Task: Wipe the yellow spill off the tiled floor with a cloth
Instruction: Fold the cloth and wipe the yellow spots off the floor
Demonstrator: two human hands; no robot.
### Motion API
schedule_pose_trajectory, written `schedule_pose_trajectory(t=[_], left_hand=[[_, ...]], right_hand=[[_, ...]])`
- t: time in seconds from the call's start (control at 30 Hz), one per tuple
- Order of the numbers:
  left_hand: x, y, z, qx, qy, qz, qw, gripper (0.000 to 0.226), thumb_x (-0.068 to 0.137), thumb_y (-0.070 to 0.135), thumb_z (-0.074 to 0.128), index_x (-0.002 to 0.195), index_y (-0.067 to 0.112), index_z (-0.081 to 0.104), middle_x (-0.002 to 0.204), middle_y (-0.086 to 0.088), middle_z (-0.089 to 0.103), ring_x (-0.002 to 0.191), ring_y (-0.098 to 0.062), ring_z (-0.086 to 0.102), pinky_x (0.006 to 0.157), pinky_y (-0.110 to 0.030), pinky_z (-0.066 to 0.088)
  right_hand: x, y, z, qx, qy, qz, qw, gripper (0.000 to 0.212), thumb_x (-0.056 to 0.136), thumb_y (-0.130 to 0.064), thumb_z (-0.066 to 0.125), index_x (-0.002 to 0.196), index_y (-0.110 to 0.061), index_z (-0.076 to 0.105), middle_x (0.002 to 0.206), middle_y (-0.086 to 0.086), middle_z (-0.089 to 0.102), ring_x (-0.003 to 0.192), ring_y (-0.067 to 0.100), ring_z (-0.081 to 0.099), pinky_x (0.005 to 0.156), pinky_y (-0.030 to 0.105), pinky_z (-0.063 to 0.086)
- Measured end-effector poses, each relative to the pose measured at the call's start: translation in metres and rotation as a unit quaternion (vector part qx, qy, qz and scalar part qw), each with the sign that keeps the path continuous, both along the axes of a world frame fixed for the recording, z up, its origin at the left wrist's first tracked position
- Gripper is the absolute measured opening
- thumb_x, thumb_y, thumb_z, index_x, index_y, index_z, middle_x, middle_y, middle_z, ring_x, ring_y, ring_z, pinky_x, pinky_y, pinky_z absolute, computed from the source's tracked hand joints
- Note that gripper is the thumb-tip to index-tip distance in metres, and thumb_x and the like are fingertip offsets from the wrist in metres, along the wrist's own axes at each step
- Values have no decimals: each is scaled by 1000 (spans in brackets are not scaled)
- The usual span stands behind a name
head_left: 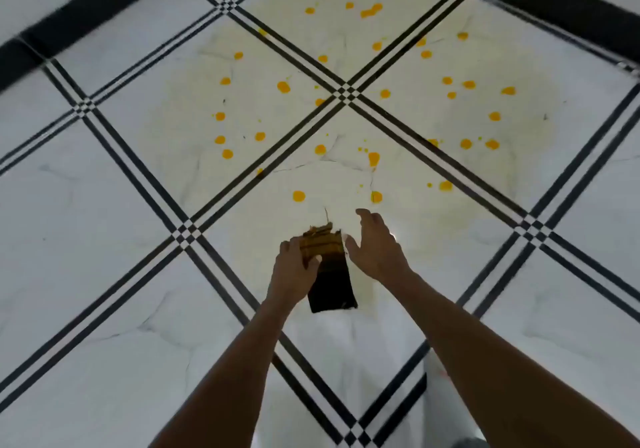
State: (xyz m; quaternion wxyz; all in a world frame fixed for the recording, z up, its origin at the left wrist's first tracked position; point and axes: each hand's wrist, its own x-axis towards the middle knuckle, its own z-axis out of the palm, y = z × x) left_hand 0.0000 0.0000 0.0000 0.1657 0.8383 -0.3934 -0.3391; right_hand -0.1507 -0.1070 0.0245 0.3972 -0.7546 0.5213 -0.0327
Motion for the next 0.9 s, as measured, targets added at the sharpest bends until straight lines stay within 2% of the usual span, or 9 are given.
schedule_pose_trajectory(t=[0.13,0.23,0.37,0.47,0.57,0.63,0.7,0.8,0.9], left_hand=[[5,-12,-47,-16,-27,50,998,61,94,38,71,138,6,43,133,-17,49,118,-37,57,96,-44,51],[4,-25,-73,-39,-1,90,995,68,86,22,80,139,5,41,132,-16,48,117,-34,58,93,-38,49],[3,-26,-74,-24,59,122,990,45,83,17,81,118,4,57,104,-9,66,96,-27,65,74,-31,47],[2,-19,-65,-27,77,99,992,25,88,25,77,98,7,61,85,0,63,89,-25,64,63,-26,43],[1,-24,-54,-68,162,107,979,30,94,34,71,108,9,61,101,-7,69,97,-24,67,84,-35,54],[5,-33,-45,-114,220,113,962,29,96,33,69,114,11,60,109,-7,70,104,-21,68,90,-34,55],[10,-43,-35,-168,255,112,946,27,98,29,69,117,12,61,113,-6,71,106,-17,69,90,-27,57],[22,-53,-18,-206,282,134,927,27,97,26,70,121,16,62,116,-6,72,108,-16,71,90,-28,59],[33,-57,-2,-206,264,147,931,31,96,27,71,123,14,61,116,-6,71,107,-17,71,87,-25,59]], right_hand=[[11,-10,-50,3,-23,5,1000,55,101,-30,61,150,-14,43,142,11,50,120,32,62,98,48,53],[21,-16,-82,-8,-59,-16,998,52,98,-29,65,146,-15,47,136,10,54,114,30,63,95,47,55],[16,-13,-95,14,-78,-35,996,49,97,-24,67,142,-12,52,131,13,58,114,28,64,95,43,55],[4,-3,-89,54,-76,-53,994,44,99,-25,66,139,-11,56,128,11,62,105,25,67,88,36,55],[-2,-3,-86,107,-93,-79,987,36,102,-41,60,126,-15,65,117,2,70,105,20,67,92,30,49],[2,-8,-83,184,-168,-133,959,42,103,-51,54,115,-15,70,112,3,74,109,21,70,102,37,54],[7,-13,-79,275,-241,-167,916,42,105,-53,50,117,-19,72,118,3,75,113,19,70,103,40,56],[13,-13,-73,347,-256,-179,884,33,107,-44,49,116,-22,72,124,10,74,112,25,71,95,44,60],[17,-5,-58,388,-287,-169,859,34,108,-37,48,123,-17,70,126,12,73,114,26,71,93,41,59]])
